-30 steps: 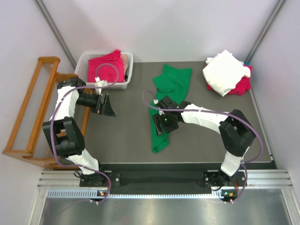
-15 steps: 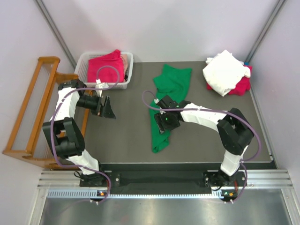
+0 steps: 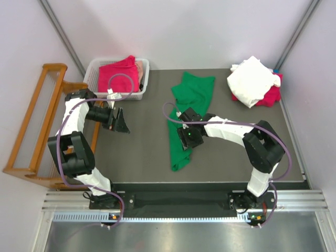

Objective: Fold and stack the t-shirts

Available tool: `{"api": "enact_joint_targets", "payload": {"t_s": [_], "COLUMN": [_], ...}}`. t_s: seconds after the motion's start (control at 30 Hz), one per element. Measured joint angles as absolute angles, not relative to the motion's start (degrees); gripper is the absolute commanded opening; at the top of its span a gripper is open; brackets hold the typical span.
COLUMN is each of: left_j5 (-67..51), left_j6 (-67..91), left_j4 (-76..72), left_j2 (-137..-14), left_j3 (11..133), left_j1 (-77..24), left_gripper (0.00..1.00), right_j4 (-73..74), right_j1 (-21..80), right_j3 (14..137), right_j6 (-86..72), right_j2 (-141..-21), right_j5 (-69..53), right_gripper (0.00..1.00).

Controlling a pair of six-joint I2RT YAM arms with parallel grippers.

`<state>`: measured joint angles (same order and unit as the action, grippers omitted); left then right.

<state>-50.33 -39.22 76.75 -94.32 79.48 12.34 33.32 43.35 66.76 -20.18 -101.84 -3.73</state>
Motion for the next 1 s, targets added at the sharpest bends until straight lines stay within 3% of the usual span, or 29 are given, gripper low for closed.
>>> {"api": "enact_joint_targets", "payload": {"t_s": [0.43, 0.7, 1.0], "left_j5": [-50.28, -50.13, -50.04], "left_j6": [-39.22, -39.22, -39.22], "left_j4": [76.75, 76.75, 76.75], "left_j2": [-94.32, -94.32, -94.32], "left_j3": [79.5, 79.5, 79.5], "left_j1": [12.34, 12.34, 12.34], "left_gripper": [0.99, 0.99, 0.99], "right_j4": [32.64, 35.09, 39.77], "right_j1": [43.35, 44.75, 53.87], "right_j3": [66.04, 68.47, 78.26], "right_j6": [-21.43, -21.5, -19.64], "right_j2": [-101.25, -100.86, -101.16], "right_j5": [-4.6, -4.86, -6.46], "right_gripper": [0.24, 0.24, 0.26]}}
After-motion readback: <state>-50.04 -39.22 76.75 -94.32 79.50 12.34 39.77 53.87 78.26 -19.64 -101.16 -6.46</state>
